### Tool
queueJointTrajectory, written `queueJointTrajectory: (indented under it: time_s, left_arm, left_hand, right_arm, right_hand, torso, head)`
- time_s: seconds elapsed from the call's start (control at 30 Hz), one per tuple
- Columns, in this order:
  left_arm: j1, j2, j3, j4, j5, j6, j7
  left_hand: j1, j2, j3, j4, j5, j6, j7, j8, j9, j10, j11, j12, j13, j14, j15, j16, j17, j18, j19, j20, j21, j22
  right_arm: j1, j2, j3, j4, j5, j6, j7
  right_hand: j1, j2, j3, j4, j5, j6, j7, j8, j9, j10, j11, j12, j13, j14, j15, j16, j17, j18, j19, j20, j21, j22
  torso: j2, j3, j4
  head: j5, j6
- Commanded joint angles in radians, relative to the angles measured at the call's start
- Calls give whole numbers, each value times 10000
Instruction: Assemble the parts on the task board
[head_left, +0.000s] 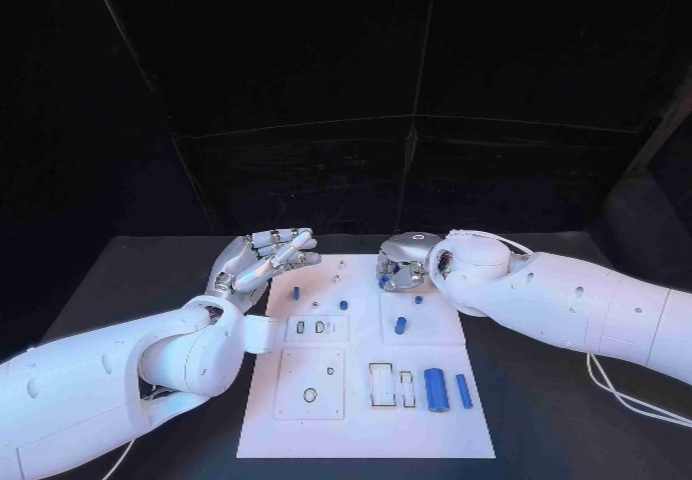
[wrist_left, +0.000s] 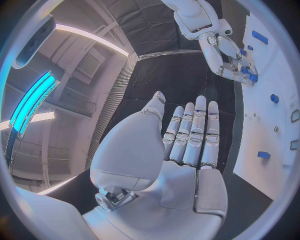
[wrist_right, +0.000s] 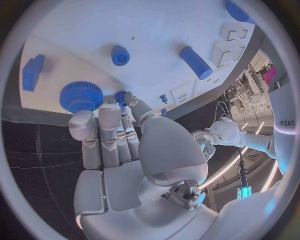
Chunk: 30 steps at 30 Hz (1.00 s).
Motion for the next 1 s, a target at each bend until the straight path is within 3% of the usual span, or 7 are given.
queueJointTrajectory:
  time_s: [0.03, 0.47, 0.57, 0.77, 0.93, 1.0]
  left_arm:
    - [22, 17, 10, 2, -95, 148, 6]
    - [34, 30, 10, -29, -95, 160, -17]
    - [40, 28, 10, -28, -95, 162, -20]
    - [48, 4, 10, -27, -95, 167, -25]
    - [53, -9, 10, -47, -94, 180, -13]
    - [56, -4, 10, -62, -94, 187, -11]
  left_hand:
    - [-15, 32, -32, -47, -13, 42, 9, 36, -16, 38, 1, 32, 0, 55, 2, 24, -18, 148, 104, 0, 49, -13]
    - [-1, 50, -24, -65, -9, 37, 19, 24, -20, 31, 9, 15, -5, 52, 5, 14, -24, 146, 107, 0, 45, -18]
    - [-1, 50, -24, -65, -9, 37, 19, 24, -20, 31, 9, 15, -5, 52, 5, 14, -24, 146, 107, 0, 45, -18]
    - [11, 63, -16, -78, -8, 37, 22, 19, -22, 29, 12, 6, -7, 52, 6, 9, -27, 145, 110, 1, 43, -21]
    - [19, 73, -12, -88, -8, 37, 25, 14, -23, 27, 14, -2, -8, 53, 7, 5, -29, 144, 111, 1, 41, -24]
    - [11, 71, -17, -88, -10, 37, 27, 12, -24, 27, 16, -5, -9, 53, 8, 4, -30, 144, 112, 1, 40, -26]
  right_arm:
    - [25, 43, 8, -38, -68, 269, 109]
    - [24, 179, 5, -219, -68, 277, 154]
    - [23, 157, 5, -182, -68, -21, 206]
    - [21, -18, 7, 169, 91, -1120, 373]
    - [23, -33, 13, 344, 208, -1908, 340]
    - [26, 49, 15, 291, 230, -2152, 285]
  right_hand:
    - [-68, 74, 95, -6, -61, 74, -23, 11, 0, 85, -18, -10, -19, -4, 16, 97, 64, -204, 74, -1, 57, 42]
    - [-55, 55, 646, -27, -121, 155, -19, -13, -5, 161, -23, -45, -20, -16, 15, 509, 397, -242, 181, -6, 238, 312]
    - [37, 77, 921, -43, -239, 266, -22, 19, 9, 276, -39, -15, -9, 21, -3, 749, 661, -288, 342, -17, 374, 582]
    - [118, -6, 1349, -39, -248, 452, -13, 55, 21, 477, -63, 20, 3, 77, -17, 1115, 1042, -372, 639, -36, 617, 1065]
    - [77, -244, 1866, -15, -243, 502, 14, 2, 2, 529, -45, -36, -9, 18, 3, 1272, 1078, -386, 654, -27, 714, 1178]
    - [8, -343, 2086, 15, -284, 512, 25, -13, -1, 537, -37, -50, -10, -13, 13, 1322, 1074, -390, 651, -15, 746, 1220]
  torso:
    - [10, 0, 8]
    - [27, -15, 6]
    - [27, -19, 9]
    - [28, -12, 2]
    - [42, -23, 11]
    - [50, -25, 30]
  head:
    - [-4, -23]
    - [-4, -30]
    - [1, -36]
    - [48, -2]
    - [76, 84]
    - [77, 65]
